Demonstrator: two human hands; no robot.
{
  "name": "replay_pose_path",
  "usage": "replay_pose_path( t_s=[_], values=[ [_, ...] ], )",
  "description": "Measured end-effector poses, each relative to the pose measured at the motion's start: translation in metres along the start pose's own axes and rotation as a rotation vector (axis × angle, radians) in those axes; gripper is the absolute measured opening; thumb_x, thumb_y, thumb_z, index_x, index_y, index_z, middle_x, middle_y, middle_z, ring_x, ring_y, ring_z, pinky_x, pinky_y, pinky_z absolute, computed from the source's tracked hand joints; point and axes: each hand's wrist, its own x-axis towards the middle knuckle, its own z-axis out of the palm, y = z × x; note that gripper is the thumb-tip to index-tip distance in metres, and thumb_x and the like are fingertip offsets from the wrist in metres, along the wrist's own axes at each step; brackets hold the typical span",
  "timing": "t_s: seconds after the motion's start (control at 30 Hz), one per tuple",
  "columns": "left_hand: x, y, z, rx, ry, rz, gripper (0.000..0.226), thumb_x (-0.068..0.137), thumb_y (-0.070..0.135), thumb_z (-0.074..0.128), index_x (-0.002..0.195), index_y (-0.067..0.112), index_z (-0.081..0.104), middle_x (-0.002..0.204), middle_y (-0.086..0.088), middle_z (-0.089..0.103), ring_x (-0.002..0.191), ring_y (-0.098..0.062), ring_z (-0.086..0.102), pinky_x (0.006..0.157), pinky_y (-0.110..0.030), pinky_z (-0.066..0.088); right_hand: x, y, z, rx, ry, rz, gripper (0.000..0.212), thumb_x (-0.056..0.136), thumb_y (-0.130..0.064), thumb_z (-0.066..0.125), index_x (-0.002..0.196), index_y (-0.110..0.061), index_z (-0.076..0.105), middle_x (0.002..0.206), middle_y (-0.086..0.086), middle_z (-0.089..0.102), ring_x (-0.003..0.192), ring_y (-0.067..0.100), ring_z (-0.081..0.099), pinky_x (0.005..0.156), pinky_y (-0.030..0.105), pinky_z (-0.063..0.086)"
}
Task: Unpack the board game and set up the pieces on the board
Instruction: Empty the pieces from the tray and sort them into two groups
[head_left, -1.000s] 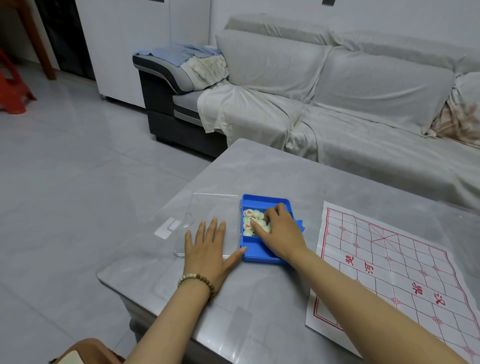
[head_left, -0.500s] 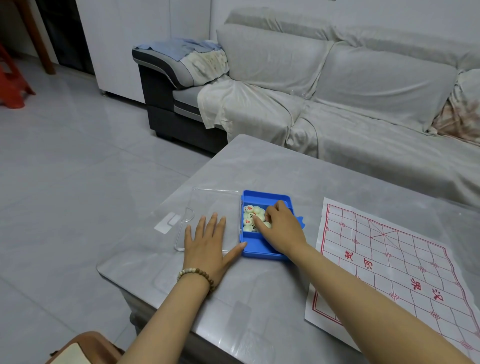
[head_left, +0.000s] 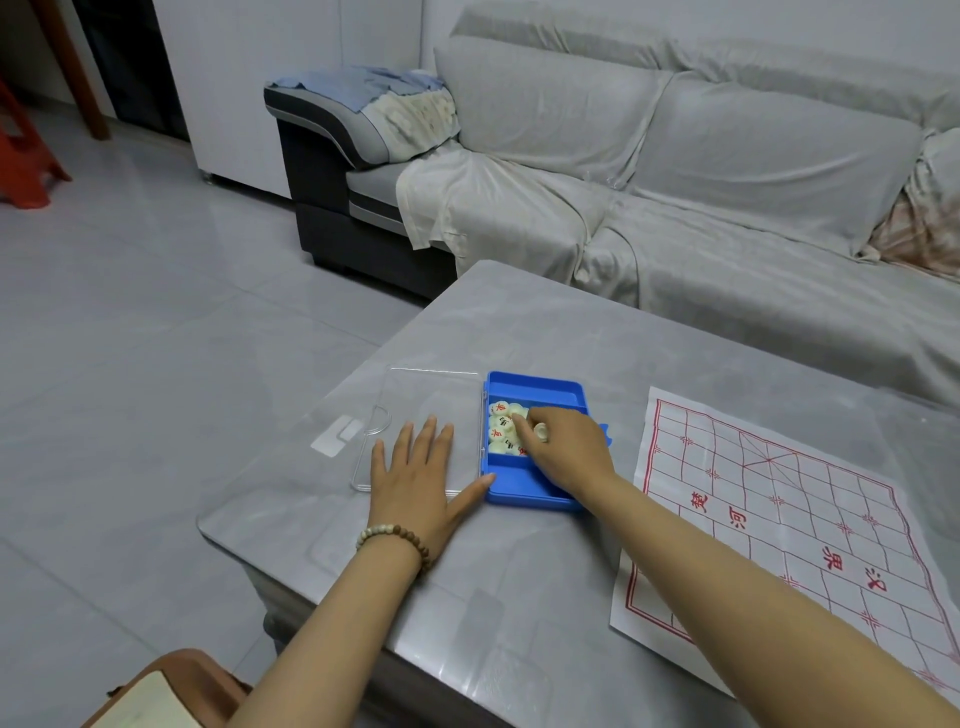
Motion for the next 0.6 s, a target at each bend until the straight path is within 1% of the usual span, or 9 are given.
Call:
replay_pose_path(
  t_s=[0.07, 0.1, 0.17, 0.23, 0.27, 0.33, 0.43, 0.53, 0.6],
  values=[
    [-0.001, 0.0, -0.001, -0.003, -0.013, 0.004, 0.096, 0.073, 0.084, 0.001, 0.149, 0.026, 0.004, 0.158, 0.006, -0.001, 0.146, -0.018, -0.002, 0.116, -0.044, -0.003, 0.003, -0.002, -0.004, 0.072, 0.004, 0.043, 0.046, 0.095, -0.046, 0.042, 0.06, -0.02, 0.054, 0.064, -0.003, 0.059, 0.065, 0.015, 0.055, 0.054, 0.028, 0.034],
    [-0.001, 0.0, -0.002, -0.009, -0.019, 0.006, 0.089, 0.079, 0.08, 0.011, 0.15, 0.026, 0.005, 0.158, 0.005, 0.0, 0.146, -0.019, -0.001, 0.116, -0.044, -0.003, 0.004, -0.003, -0.008, 0.155, 0.013, 0.073, 0.048, 0.096, -0.044, 0.043, 0.055, -0.02, 0.049, 0.057, -0.003, 0.055, 0.06, 0.015, 0.054, 0.055, 0.029, 0.035],
    [-0.002, -0.001, -0.002, -0.036, -0.011, 0.018, 0.09, 0.077, 0.08, 0.01, 0.149, 0.026, 0.007, 0.158, 0.005, 0.003, 0.145, -0.018, 0.0, 0.116, -0.043, -0.003, 0.005, -0.009, -0.019, 0.317, 0.07, 0.113, 0.052, 0.096, -0.037, 0.045, 0.048, -0.018, 0.036, 0.047, -0.003, 0.043, 0.048, 0.014, 0.043, 0.055, 0.031, 0.033],
    [-0.003, -0.004, -0.004, -0.088, 0.005, 0.023, 0.083, 0.082, 0.075, 0.013, 0.149, 0.025, 0.011, 0.158, 0.005, 0.008, 0.145, -0.017, 0.002, 0.117, -0.042, -0.002, -0.005, -0.018, -0.032, 0.351, 0.112, 0.079, 0.052, 0.096, -0.035, 0.047, 0.049, -0.016, 0.032, 0.047, -0.001, 0.037, 0.048, 0.015, 0.034, 0.054, 0.034, 0.03],
    [-0.004, -0.006, -0.005, -0.125, 0.023, 0.017, 0.074, 0.089, 0.068, 0.02, 0.149, 0.025, 0.013, 0.157, 0.005, 0.01, 0.145, -0.016, 0.003, 0.117, -0.042, -0.001, -0.017, -0.023, -0.035, 0.349, 0.101, 0.045, 0.051, 0.095, -0.036, 0.048, 0.05, -0.016, 0.033, 0.048, 0.0, 0.039, 0.049, 0.016, 0.035, 0.054, 0.035, 0.031],
    [-0.007, -0.008, -0.007, -0.194, 0.083, -0.006, 0.063, 0.094, 0.056, 0.028, 0.148, 0.024, 0.017, 0.157, 0.005, 0.014, 0.145, -0.016, 0.004, 0.118, -0.04, 0.0, -0.051, -0.029, -0.034, 0.349, 0.034, -0.022, 0.049, 0.094, -0.038, 0.049, 0.052, -0.017, 0.038, 0.051, 0.001, 0.044, 0.053, 0.017, 0.04, 0.055, 0.035, 0.033],
    [-0.015, -0.01, -0.008, -0.265, 0.155, -0.036, 0.058, 0.095, 0.051, 0.029, 0.147, 0.024, 0.023, 0.155, 0.004, 0.019, 0.144, -0.016, 0.006, 0.118, -0.039, 0.003, -0.103, -0.034, -0.02, 0.264, -0.109, -0.126, 0.043, 0.093, -0.042, 0.05, 0.058, -0.019, 0.044, 0.058, 0.001, 0.051, 0.057, 0.016, 0.046, 0.055, 0.03, 0.032],
    [-0.023, -0.011, -0.007, -0.288, 0.172, -0.052, 0.056, 0.096, 0.049, 0.029, 0.146, 0.023, 0.026, 0.154, 0.003, 0.022, 0.144, -0.017, 0.007, 0.118, -0.039, 0.004, -0.118, -0.031, -0.005, 0.086, -0.097, -0.287, 0.036, 0.092, -0.046, 0.05, 0.063, -0.024, 0.046, 0.065, -0.001, 0.054, 0.064, 0.014, 0.047, 0.056, 0.03, 0.029],
    [-0.027, -0.011, -0.008, -0.29, 0.173, -0.055, 0.056, 0.096, 0.049, 0.029, 0.145, 0.022, 0.027, 0.154, 0.002, 0.023, 0.144, -0.017, 0.007, 0.118, -0.039, 0.004, -0.115, -0.029, -0.002, 0.099, -0.087, -0.304, 0.034, 0.091, -0.046, 0.052, 0.066, -0.024, 0.045, 0.07, -0.004, 0.051, 0.068, 0.012, 0.043, 0.061, 0.028, 0.028]
  ],
)
